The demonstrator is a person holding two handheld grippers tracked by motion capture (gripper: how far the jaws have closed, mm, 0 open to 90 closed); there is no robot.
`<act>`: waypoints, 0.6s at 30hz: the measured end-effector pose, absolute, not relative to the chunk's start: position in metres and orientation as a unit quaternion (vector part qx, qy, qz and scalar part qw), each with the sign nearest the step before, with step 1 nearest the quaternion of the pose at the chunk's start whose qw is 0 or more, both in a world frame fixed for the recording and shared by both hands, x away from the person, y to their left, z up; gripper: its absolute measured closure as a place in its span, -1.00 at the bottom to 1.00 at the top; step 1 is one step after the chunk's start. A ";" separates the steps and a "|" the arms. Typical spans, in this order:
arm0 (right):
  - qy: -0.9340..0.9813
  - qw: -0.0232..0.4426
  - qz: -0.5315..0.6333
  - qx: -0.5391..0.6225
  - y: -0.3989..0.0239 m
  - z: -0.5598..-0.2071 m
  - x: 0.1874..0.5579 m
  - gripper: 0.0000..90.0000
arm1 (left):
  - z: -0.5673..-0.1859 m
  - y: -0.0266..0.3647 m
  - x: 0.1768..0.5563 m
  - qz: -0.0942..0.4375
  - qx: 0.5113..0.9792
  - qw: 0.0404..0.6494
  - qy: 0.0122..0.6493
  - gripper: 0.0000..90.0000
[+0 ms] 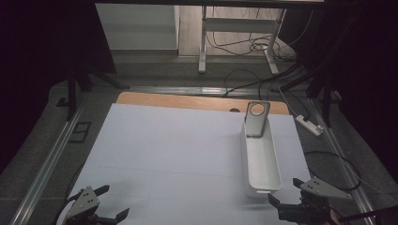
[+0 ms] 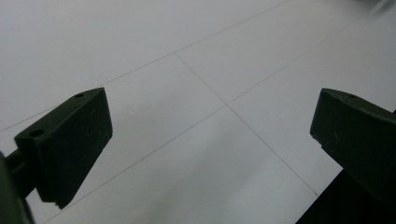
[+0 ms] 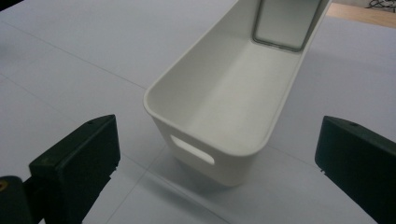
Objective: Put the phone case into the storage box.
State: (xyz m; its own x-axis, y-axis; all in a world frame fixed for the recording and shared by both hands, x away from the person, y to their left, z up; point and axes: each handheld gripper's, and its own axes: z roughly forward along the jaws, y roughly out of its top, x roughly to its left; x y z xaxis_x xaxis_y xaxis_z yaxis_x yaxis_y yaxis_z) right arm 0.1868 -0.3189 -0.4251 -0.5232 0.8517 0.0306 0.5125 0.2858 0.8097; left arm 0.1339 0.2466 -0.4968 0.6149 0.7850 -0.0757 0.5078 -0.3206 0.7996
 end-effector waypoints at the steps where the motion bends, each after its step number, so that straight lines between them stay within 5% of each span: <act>1: 0.773 0.210 0.403 0.443 -0.320 -0.425 0.185 -1.00 | -0.497 0.247 0.134 0.166 0.796 0.418 0.406 -1.00; 18: 0.768 0.217 0.391 0.458 -0.333 -0.434 0.164 -1.00 | -0.497 0.246 0.134 0.166 0.796 0.417 0.406 -1.00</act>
